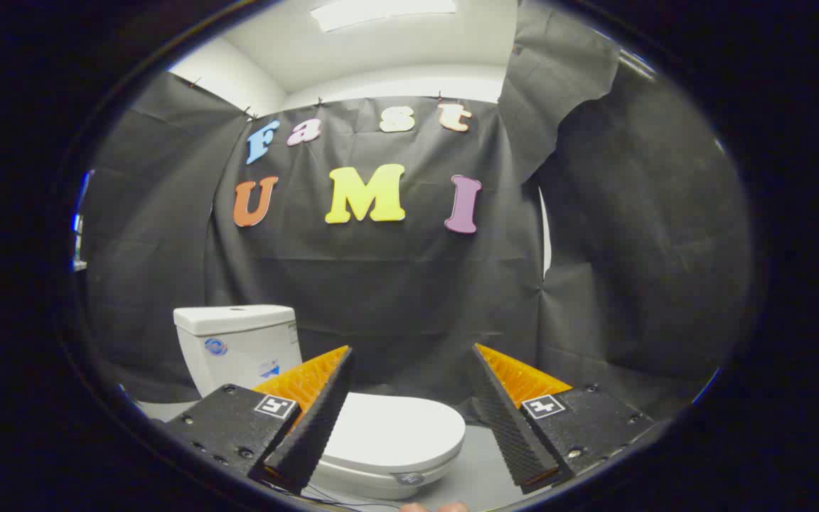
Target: Open the toilet lid.
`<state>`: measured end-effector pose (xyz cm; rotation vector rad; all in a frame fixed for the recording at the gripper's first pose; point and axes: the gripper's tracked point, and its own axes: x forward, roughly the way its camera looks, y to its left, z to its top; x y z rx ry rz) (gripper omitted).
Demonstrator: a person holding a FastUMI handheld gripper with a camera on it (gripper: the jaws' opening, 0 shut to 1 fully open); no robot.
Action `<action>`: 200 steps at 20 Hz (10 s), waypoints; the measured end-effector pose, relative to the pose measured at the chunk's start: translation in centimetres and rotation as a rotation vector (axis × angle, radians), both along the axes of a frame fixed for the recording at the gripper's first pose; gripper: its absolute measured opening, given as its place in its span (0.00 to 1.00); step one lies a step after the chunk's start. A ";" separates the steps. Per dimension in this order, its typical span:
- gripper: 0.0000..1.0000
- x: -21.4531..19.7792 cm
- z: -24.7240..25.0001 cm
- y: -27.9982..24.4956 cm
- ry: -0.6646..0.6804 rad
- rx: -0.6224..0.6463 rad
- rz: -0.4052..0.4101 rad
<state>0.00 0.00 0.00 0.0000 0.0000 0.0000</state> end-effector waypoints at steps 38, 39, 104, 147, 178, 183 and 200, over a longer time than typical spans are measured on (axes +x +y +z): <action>1.00 1.6 -12.2 -0.7 0.371 0.312 -0.072; 1.00 1.6 -12.7 -0.4 0.394 0.335 -0.071; 0.17 5.5 -34.5 0.4 0.866 1.318 -0.233; 0.04 8.7 -18.4 5.5 0.870 1.084 -0.012; 0.04 11.0 -9.3 14.3 0.893 0.565 -0.037; 0.05 11.6 -8.5 15.8 0.893 0.530 -0.033; 0.09 12.5 -6.1 21.9 0.828 0.393 -0.018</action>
